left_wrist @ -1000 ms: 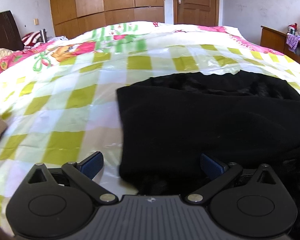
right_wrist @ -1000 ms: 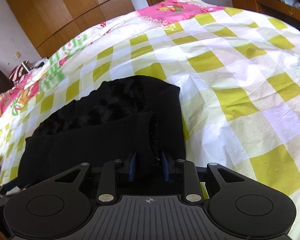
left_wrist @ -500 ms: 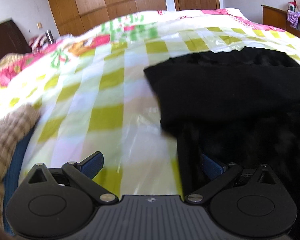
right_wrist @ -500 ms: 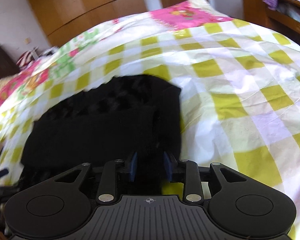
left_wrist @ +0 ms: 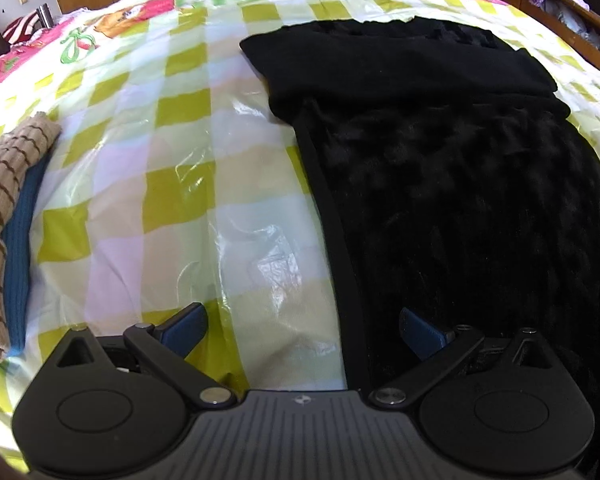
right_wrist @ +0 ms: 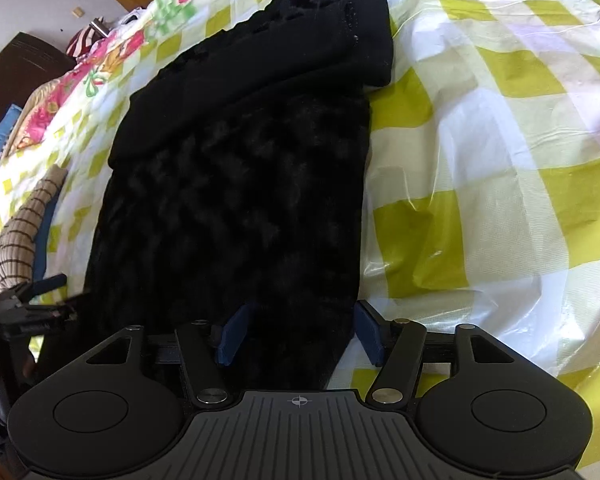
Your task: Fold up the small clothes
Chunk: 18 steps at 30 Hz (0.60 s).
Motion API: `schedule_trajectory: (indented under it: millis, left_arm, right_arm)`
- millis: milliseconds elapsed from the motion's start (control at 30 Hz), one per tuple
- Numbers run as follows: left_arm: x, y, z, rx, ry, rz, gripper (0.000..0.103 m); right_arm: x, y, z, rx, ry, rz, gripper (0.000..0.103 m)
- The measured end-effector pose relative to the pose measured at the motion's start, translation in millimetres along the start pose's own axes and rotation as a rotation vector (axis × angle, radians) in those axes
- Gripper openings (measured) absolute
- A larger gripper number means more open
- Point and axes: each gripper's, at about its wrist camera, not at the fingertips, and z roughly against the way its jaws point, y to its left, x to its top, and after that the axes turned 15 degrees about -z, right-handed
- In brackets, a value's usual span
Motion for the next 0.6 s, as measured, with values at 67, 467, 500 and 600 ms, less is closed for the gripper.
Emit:
schedule_trajectory:
  millis: [67,467,500,600]
  left_arm:
    - [2.6,1.8,-1.8,-0.024,0.016,0.001,0.103]
    - [1.5,-0.9,-1.2,-0.069,-0.016,-0.009,0.103]
    - [1.7,-2.3,-0.1,-0.081,-0.027,-0.023,0.103]
    - [4.2,-4.0,3.6,-0.133,-0.064,-0.063,0.103]
  right_arm:
    - [3.9,1.1,-3.3,-0.007,0.023,0.004,0.063]
    - [1.3,28.0,-2.8,-0.128,0.035,0.086,0.061]
    - [-3.3,31.5,4.3,-0.144,0.020,0.099,0.061]
    - [-23.3,42.6,23.6,-0.189,0.003,0.130,0.061]
